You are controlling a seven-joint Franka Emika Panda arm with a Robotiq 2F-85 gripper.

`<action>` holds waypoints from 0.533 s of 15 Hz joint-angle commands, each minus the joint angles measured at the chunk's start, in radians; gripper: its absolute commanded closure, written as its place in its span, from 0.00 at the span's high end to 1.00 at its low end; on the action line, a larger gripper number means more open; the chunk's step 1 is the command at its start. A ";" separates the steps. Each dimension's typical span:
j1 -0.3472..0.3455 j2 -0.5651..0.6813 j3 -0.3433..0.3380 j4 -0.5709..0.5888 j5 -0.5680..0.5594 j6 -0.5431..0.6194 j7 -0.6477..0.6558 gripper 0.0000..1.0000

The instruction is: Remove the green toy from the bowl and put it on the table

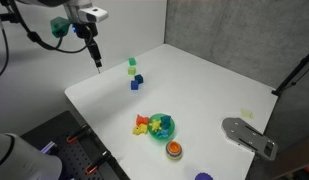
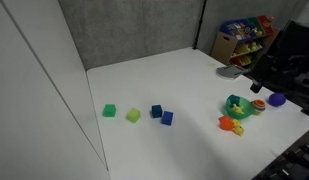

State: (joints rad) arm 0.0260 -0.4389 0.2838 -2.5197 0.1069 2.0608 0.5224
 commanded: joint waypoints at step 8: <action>-0.062 0.337 -0.192 0.006 -0.091 0.371 -0.146 1.00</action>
State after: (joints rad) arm -0.0134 -0.1809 0.1385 -2.5332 0.0566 2.3594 0.4135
